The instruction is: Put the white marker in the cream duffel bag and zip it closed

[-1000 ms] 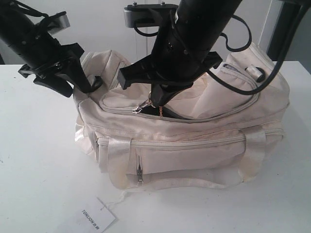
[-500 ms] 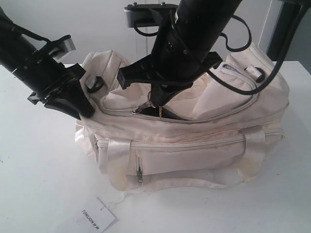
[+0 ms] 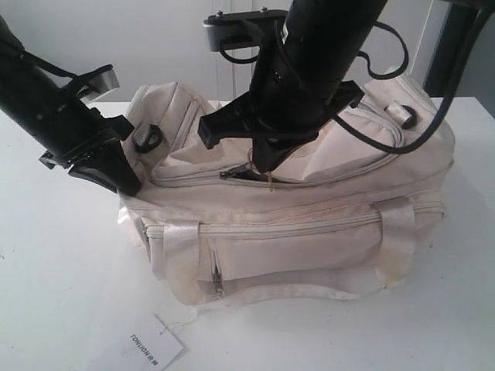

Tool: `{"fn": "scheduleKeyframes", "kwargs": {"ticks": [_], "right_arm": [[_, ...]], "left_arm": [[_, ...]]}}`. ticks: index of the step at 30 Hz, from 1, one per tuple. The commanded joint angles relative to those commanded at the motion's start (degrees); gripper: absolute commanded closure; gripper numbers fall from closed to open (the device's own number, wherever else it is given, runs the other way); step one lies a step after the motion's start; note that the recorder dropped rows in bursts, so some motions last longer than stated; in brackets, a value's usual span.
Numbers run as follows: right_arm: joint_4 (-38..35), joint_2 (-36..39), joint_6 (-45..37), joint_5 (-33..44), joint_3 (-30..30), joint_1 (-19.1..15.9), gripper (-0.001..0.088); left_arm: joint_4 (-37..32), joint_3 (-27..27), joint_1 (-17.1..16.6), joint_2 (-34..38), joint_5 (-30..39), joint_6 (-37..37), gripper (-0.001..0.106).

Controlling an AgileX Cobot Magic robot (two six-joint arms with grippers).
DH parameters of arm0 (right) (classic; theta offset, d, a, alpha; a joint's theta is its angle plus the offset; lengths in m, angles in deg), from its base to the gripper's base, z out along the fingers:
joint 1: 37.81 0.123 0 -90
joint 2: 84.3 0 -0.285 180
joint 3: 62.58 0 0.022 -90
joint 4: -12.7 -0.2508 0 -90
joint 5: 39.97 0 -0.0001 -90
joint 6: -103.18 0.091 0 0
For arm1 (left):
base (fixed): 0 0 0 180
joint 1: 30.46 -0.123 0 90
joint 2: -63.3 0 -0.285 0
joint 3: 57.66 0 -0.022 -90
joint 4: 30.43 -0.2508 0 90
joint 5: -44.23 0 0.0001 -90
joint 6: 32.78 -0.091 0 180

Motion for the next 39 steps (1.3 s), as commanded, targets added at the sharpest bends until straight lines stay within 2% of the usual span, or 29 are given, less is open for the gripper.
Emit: {"fn": "scheduleKeyframes", "kwargs": {"ticks": [10, 21, 39], "right_arm": [[4.2, -2.3, 0.2, 0.0, 0.0, -0.9, 0.0868], [4.3, -7.0, 0.4, 0.0, 0.0, -10.3, 0.0868], [4.2, -7.5, -0.4, 0.0, 0.0, -20.5, 0.0868]], "left_arm": [[-1.2, 0.0, 0.0, 0.0, -0.7, 0.2, 0.105], [-1.1, 0.0, 0.0, 0.0, -0.8, 0.5, 0.105], [-1.1, 0.0, 0.0, 0.0, -2.1, 0.6, 0.105]]}}
